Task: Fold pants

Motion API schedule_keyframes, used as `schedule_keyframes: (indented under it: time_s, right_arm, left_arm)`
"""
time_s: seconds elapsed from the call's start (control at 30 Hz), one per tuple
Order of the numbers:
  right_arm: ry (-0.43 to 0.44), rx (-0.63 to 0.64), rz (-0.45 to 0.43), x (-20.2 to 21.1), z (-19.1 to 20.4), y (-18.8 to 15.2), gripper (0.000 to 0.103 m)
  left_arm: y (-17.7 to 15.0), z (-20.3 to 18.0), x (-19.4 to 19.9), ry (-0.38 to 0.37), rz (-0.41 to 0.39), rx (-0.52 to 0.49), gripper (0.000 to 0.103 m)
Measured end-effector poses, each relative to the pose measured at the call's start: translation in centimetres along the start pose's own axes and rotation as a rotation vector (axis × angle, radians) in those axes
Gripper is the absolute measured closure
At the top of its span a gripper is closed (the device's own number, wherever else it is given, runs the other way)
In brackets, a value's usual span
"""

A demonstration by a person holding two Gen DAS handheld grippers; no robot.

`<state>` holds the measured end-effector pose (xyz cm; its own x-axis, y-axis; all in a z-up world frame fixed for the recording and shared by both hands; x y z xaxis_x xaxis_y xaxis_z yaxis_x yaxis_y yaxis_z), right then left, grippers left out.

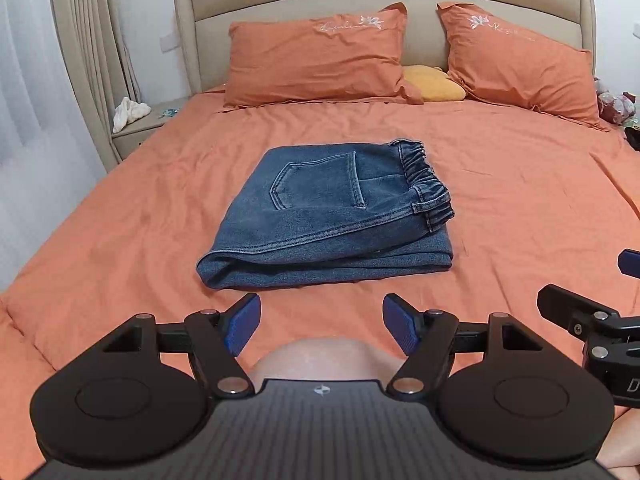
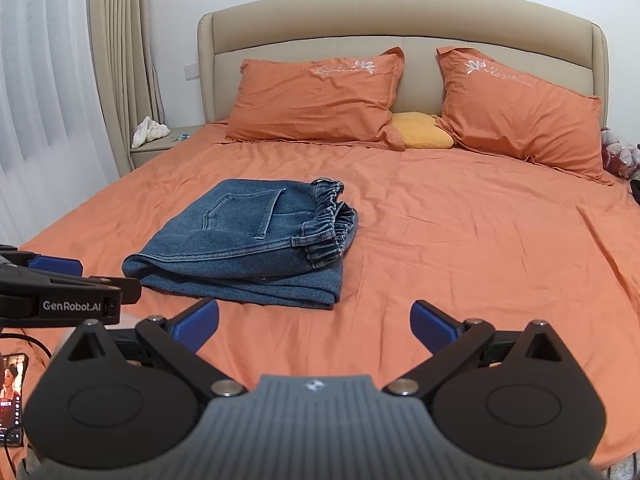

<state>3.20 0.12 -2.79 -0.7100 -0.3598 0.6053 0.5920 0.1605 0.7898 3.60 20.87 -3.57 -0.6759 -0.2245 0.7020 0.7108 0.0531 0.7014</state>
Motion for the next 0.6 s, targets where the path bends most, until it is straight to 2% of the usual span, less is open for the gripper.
schedule_keyframes:
  time_s: [0.6]
  right_arm:
    - [-0.019, 0.008, -0.035, 0.95, -0.29, -0.12, 0.005]
  left_arm:
    - [0.20, -0.59, 0.55, -0.004, -0.011, 0.008, 0.020]
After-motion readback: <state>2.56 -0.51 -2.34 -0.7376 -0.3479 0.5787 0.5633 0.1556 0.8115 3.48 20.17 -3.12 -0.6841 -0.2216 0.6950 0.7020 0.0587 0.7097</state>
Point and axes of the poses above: each gripper's, at about its wrist camera, not at the fingertips, and x roughly against the way its jaws point, z to its left, y to its top, the point moved 2 cm from there along -x, roughly the way its jaws point, and after that the axes turned 1 degree about y, right-handed, at the moved point
